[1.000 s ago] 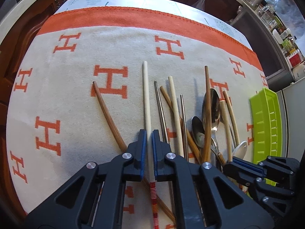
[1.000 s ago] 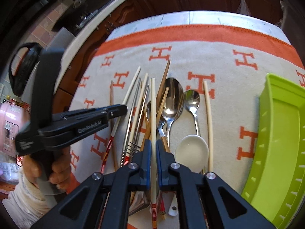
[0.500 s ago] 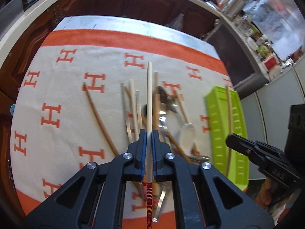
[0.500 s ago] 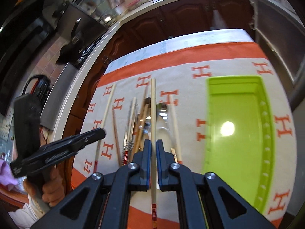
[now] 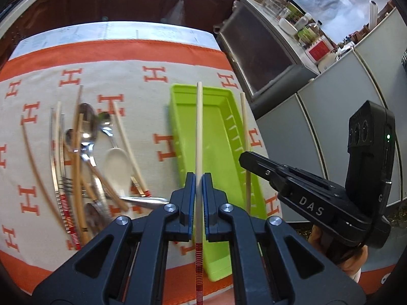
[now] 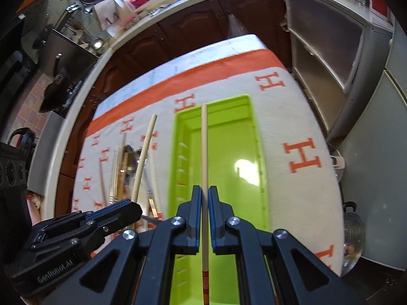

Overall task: Organize utensils
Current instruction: 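Carry the chopsticks into the green tray and open the right gripper, then grasp a metal spoon from the pile with the right gripper, then place the metal spoon in the tray while the left gripper places a white ceramic spoon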

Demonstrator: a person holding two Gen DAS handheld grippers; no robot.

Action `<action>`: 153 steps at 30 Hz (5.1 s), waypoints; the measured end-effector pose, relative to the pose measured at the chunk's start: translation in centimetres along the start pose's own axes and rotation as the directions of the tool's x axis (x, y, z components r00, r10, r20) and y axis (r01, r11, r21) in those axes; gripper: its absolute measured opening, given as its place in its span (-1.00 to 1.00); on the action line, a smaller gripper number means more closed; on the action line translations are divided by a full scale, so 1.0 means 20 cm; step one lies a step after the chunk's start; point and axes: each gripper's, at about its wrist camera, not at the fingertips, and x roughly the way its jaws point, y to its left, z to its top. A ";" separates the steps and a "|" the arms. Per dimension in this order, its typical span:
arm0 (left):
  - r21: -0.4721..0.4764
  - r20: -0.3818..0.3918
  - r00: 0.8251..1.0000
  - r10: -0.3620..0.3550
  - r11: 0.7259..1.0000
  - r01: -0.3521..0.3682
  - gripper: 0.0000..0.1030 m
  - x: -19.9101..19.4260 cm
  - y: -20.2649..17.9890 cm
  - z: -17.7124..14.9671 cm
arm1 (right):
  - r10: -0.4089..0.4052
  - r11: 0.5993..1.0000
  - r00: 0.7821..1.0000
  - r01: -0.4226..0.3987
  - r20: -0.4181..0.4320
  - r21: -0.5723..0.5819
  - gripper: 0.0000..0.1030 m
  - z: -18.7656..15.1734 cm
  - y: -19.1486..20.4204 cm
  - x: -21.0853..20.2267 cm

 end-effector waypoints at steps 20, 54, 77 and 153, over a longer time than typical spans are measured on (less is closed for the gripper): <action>0.049 -0.042 0.995 0.095 0.994 -0.093 -0.47 0.22 -0.05 -0.08 | -0.076 0.997 0.997 0.076 0.023 -0.018 -0.47 -0.06 0.00 0.00; 0.028 0.197 0.943 0.270 0.959 -0.280 -0.02 -0.52 0.35 -0.40 | -0.169 0.962 0.977 0.192 0.130 -0.192 0.32 -0.40 0.53 -0.18; -0.035 0.174 0.928 0.330 0.944 -0.329 0.24 -0.53 0.85 -0.49 | -0.055 0.963 0.998 0.049 -0.013 -0.265 -0.22 -0.39 0.78 0.19; 0.195 0.062 0.995 0.076 0.977 -0.087 -0.95 0.31 0.59 0.03 | 0.032 0.999 0.979 -0.023 0.203 -0.047 -0.96 -0.26 0.07 0.00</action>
